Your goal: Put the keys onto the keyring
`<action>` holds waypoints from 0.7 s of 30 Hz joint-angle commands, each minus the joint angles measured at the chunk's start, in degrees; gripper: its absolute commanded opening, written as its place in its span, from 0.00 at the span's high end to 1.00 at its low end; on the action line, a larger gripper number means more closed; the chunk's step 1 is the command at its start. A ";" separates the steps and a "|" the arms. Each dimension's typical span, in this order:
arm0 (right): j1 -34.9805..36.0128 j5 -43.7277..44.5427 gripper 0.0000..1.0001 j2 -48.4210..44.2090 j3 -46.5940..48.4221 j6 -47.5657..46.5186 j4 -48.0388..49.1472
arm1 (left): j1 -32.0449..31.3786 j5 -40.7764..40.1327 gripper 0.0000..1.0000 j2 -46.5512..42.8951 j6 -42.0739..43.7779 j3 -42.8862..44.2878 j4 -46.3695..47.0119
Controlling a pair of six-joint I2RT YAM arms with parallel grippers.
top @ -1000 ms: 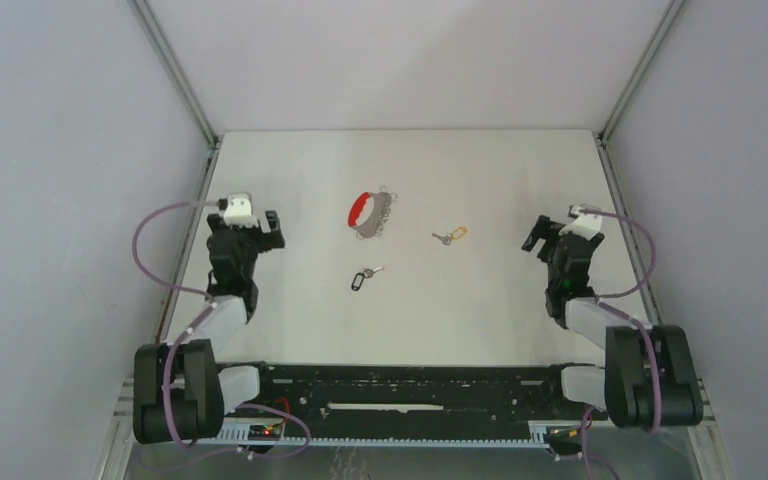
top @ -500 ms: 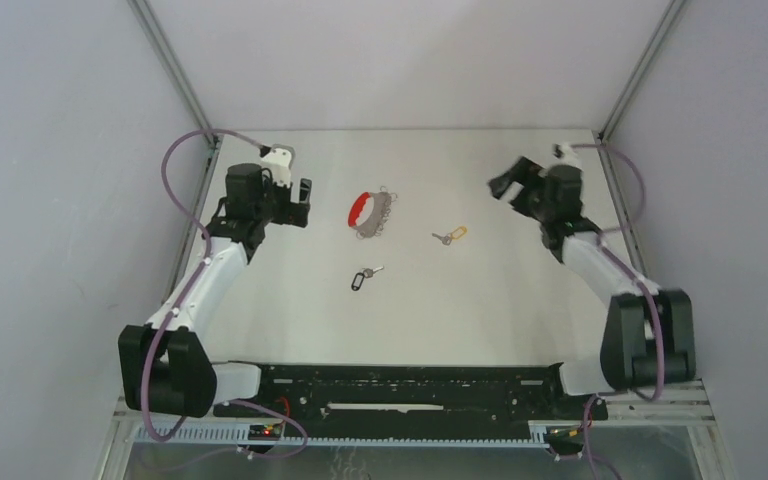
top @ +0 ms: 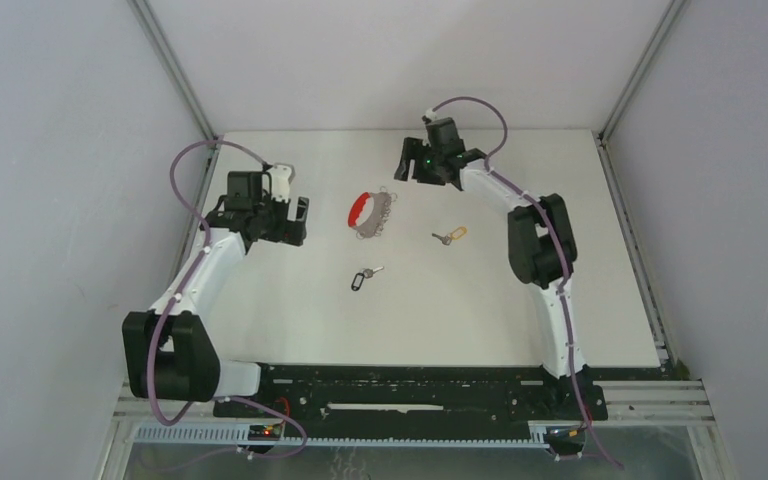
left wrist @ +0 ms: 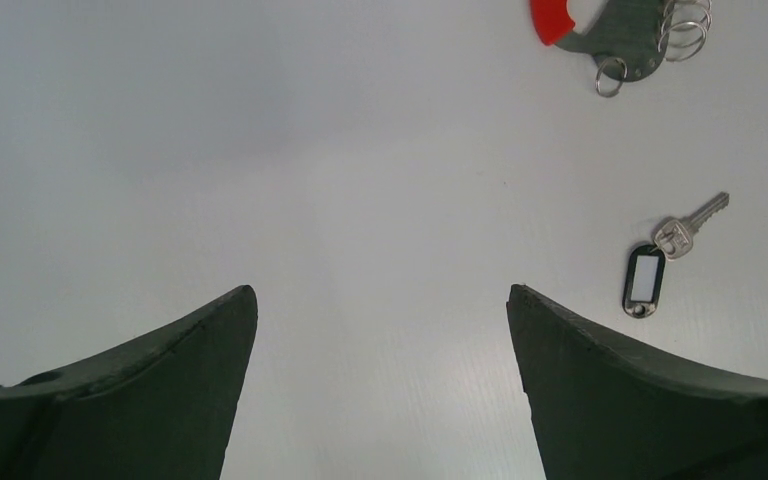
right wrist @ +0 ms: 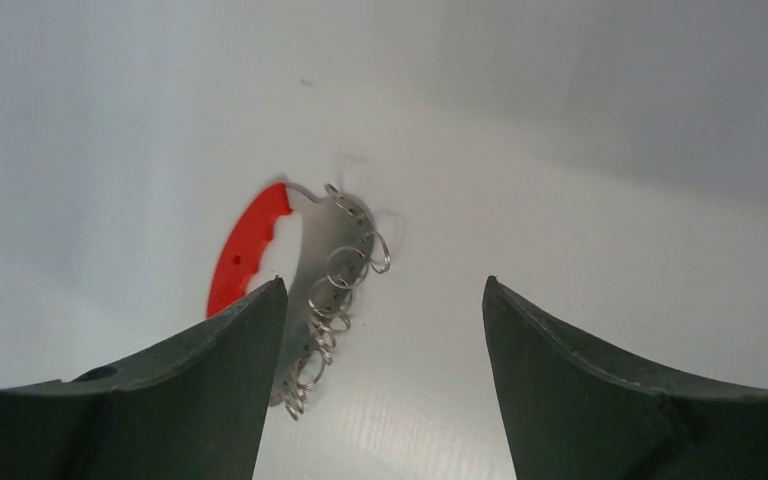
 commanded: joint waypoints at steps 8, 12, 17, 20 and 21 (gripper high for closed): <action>4.00 1.52 0.25 13.08 19.66 -1.66 -14.03 | 0.50 4.14 0.02 1.27 0.95 3.52 -3.62; 5.91 4.46 0.27 13.13 18.16 -0.81 -13.86 | 0.44 4.27 0.04 2.23 0.94 4.39 -4.83; 8.20 10.29 0.36 13.74 18.07 -1.25 -16.12 | 0.52 4.69 0.05 1.64 1.02 4.87 -5.75; 9.12 12.21 0.43 13.72 17.49 -0.58 -17.30 | 0.46 4.46 0.05 0.81 1.11 4.91 -6.05; 9.49 12.52 0.43 13.59 16.99 -0.49 -17.21 | 0.44 4.44 0.06 0.56 1.18 4.95 -6.05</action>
